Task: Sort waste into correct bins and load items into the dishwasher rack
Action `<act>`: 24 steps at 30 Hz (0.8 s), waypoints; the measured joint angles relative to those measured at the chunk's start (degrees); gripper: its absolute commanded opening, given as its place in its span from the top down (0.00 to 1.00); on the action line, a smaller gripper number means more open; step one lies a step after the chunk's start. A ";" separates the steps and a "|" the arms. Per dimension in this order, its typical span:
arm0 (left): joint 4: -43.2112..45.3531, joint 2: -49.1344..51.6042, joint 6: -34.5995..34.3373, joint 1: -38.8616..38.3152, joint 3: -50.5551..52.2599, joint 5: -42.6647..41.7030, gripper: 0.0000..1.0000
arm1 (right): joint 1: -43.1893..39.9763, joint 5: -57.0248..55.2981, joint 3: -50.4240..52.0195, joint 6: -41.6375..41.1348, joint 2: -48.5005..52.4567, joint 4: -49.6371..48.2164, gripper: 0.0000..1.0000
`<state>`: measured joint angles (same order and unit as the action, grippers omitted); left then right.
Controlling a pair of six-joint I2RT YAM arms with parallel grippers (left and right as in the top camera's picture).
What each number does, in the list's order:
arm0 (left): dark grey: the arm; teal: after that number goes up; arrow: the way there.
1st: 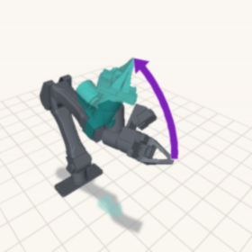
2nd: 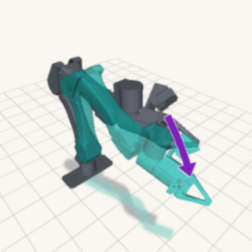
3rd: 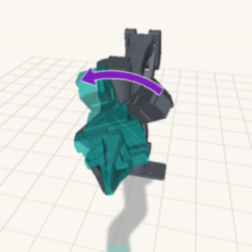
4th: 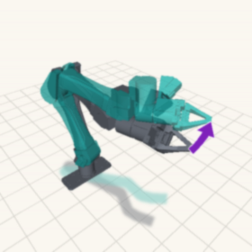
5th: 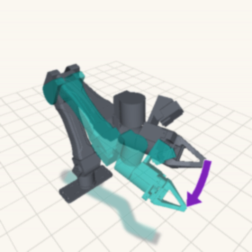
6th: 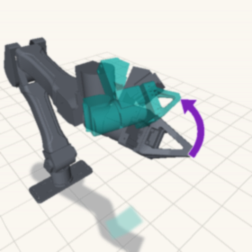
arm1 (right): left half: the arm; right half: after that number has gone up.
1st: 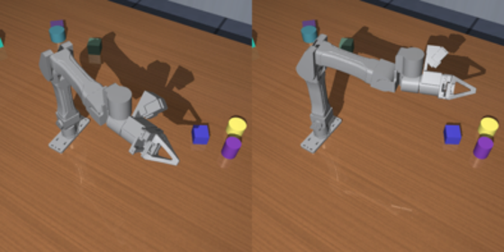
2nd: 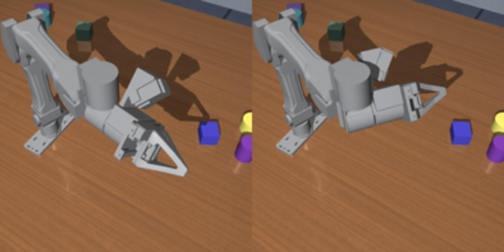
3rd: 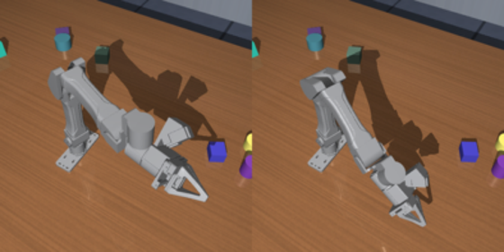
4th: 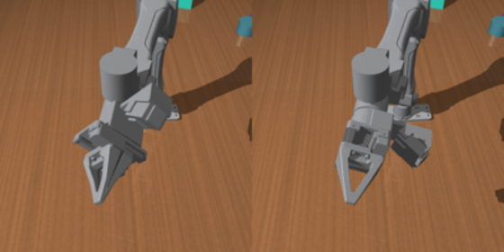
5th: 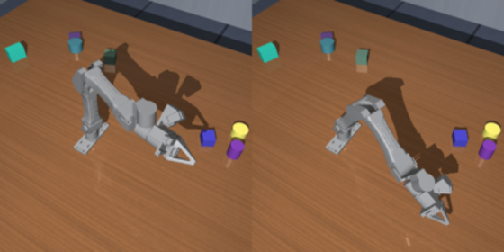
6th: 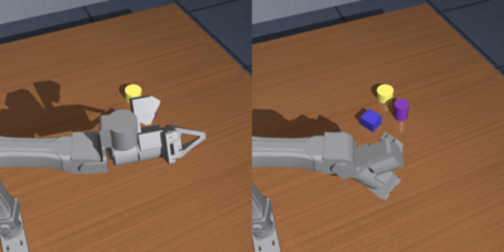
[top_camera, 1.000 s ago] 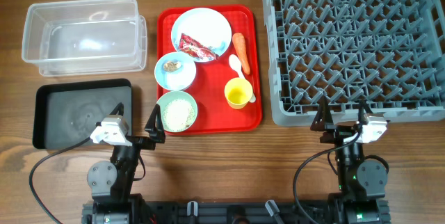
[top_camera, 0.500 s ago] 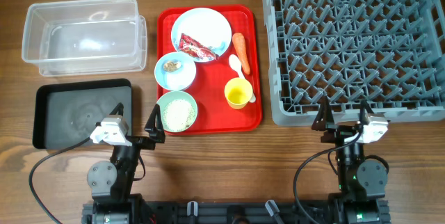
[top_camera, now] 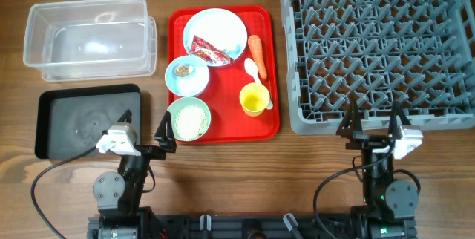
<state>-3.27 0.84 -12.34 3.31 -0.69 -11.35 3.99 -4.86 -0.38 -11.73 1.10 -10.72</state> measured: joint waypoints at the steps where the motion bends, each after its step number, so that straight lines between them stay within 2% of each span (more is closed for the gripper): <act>1: 0.00 0.00 -0.02 0.00 0.00 0.00 0.00 | 0.00 0.63 0.00 -0.02 0.00 -0.50 0.00; 9: 0.00 0.17 0.00 0.00 0.00 0.00 0.00 | 0.00 8.55 -0.98 1.44 0.00 -3.34 0.00; 14: -0.07 2.82 -2.91 0.00 -0.11 0.02 0.00 | 0.00 11.30 -8.04 5.57 0.66 3.74 0.00; 18: -0.57 7.74 -4.59 0.00 -2.40 0.00 0.00 | 0.00 12.35 -15.23 8.59 5.09 7.85 0.00; 24: -1.03 19.23 -6.34 0.00 -13.42 0.00 0.00 | 0.00 15.32 -26.47 11.21 17.29 10.80 0.00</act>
<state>-4.29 20.08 -18.68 3.31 -14.11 -11.35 3.99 10.46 -26.85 -0.51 18.39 0.08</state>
